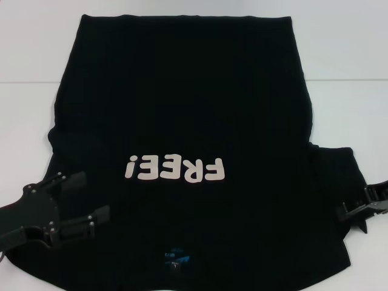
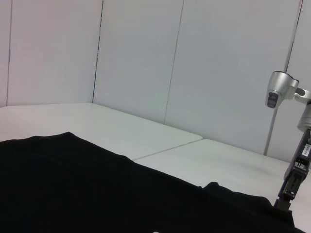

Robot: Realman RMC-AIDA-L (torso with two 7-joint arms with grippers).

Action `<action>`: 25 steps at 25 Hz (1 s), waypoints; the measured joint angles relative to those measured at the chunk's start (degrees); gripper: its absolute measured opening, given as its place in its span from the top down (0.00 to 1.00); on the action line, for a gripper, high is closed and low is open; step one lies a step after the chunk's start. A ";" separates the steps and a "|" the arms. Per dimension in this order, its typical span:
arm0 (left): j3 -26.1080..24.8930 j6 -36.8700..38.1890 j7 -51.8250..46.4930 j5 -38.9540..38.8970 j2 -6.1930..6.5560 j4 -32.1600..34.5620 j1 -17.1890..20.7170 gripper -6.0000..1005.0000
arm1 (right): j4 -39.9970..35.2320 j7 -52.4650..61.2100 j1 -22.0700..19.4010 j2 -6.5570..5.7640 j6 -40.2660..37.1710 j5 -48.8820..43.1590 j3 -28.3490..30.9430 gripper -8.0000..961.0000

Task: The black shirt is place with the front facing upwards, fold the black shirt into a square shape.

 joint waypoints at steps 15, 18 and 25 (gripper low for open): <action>-0.52 0.07 0.62 0.00 -0.09 0.00 0.18 0.07 | -0.40 2.25 1.41 0.33 -0.57 -2.64 -0.08 0.33; -0.53 0.09 0.63 0.00 -0.09 0.00 0.18 0.07 | -0.40 2.58 1.41 0.28 -0.58 -2.78 -0.64 0.33; -0.53 0.17 0.65 0.00 -0.09 0.00 0.18 0.07 | -0.49 3.65 1.53 0.31 -0.58 -4.21 -1.38 0.33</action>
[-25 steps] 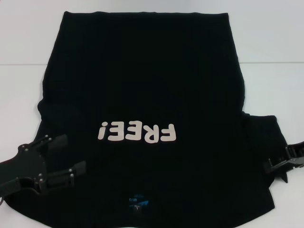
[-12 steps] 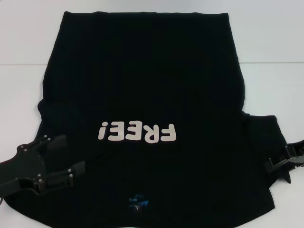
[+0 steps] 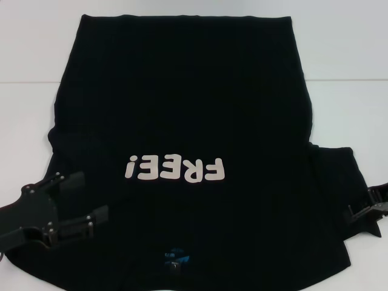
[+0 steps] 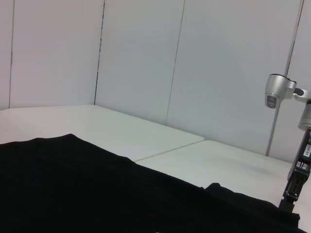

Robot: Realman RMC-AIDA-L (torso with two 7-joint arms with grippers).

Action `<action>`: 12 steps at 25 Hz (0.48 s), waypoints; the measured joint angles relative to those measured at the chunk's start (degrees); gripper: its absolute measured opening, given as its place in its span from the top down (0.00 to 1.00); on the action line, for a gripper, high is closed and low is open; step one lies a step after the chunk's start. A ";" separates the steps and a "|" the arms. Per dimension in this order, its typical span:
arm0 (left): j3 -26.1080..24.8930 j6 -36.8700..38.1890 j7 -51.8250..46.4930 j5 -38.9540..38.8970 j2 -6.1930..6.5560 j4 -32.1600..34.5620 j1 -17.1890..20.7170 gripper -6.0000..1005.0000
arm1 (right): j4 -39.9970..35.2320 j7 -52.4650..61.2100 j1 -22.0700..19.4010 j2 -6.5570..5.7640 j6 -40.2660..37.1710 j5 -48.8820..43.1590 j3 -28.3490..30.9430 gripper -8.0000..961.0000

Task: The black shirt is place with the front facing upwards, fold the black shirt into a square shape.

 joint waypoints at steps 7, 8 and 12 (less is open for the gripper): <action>0.00 0.02 0.08 0.00 0.00 0.00 0.06 0.07 | -0.03 0.32 0.14 0.08 0.27 -0.08 -0.17 0.34; 0.00 0.02 0.09 0.00 0.00 0.00 0.09 0.07 | 0.00 0.32 0.18 0.10 0.31 -0.08 -0.27 0.34; 0.00 0.02 0.09 0.00 0.00 0.00 0.18 0.07 | 0.24 0.33 0.34 0.18 0.39 -0.08 -0.86 0.34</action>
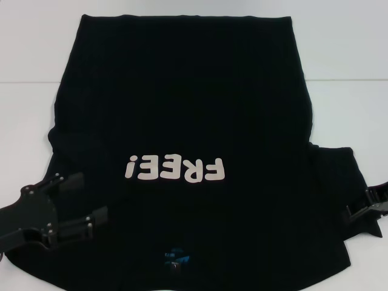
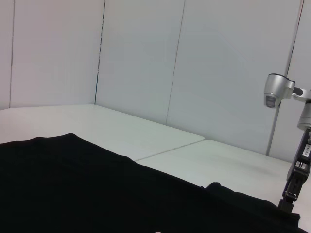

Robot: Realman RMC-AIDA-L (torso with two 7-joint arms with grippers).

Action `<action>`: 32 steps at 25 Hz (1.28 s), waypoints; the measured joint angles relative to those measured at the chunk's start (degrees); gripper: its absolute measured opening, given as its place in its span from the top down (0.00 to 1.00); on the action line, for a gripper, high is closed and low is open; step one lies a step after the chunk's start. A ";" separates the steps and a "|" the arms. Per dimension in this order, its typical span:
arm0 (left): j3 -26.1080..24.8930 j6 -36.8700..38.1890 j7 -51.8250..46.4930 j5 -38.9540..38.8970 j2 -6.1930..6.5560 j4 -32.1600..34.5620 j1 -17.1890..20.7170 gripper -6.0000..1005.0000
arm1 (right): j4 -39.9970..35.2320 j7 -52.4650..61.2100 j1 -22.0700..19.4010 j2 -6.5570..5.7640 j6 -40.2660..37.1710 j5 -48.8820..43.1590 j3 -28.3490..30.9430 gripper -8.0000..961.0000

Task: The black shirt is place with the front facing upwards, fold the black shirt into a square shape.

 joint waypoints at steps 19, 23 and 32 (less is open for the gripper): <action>-0.17 0.50 0.08 0.00 0.00 0.00 0.08 0.07 | -1.67 -0.68 -0.43 -0.13 -0.66 2.72 2.24 0.55; -0.24 0.58 0.07 -0.48 0.00 -0.03 0.08 0.07 | -3.80 -0.79 -2.22 -1.05 -0.99 3.17 6.01 0.53; -0.27 1.12 0.07 -0.91 -0.16 -0.09 0.08 0.07 | -4.97 -0.79 -2.90 -1.94 3.00 2.28 9.47 0.42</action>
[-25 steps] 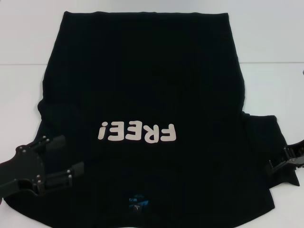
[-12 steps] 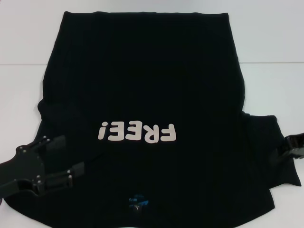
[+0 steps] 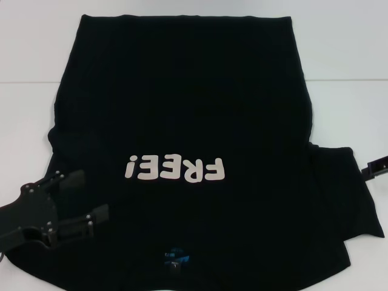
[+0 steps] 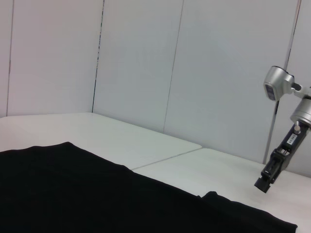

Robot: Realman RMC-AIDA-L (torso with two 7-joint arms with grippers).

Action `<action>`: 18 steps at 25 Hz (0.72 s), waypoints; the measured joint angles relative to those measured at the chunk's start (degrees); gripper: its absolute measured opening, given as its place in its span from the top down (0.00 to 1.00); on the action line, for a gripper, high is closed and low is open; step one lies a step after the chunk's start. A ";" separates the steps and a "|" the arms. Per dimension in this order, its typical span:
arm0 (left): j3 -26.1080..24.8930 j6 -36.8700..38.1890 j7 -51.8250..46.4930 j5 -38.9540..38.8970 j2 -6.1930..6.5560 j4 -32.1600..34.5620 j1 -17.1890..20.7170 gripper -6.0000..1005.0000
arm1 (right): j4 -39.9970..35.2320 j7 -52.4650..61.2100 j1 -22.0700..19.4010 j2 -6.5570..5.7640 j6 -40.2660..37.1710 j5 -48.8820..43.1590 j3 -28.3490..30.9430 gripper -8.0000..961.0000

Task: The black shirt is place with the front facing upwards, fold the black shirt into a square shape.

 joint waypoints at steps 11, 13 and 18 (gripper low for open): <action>0.01 0.13 0.00 -0.40 -0.11 0.00 0.00 0.07 | 1.83 0.61 1.08 0.55 2.91 -0.75 -2.89 0.20; 0.01 0.13 0.00 -0.40 -0.11 0.00 0.04 0.07 | 2.61 0.60 1.08 0.55 3.65 -0.77 -3.32 0.20; 0.01 0.23 0.00 -0.41 -0.11 0.00 0.07 0.07 | 3.74 0.59 1.23 0.64 4.83 -0.78 -4.41 0.20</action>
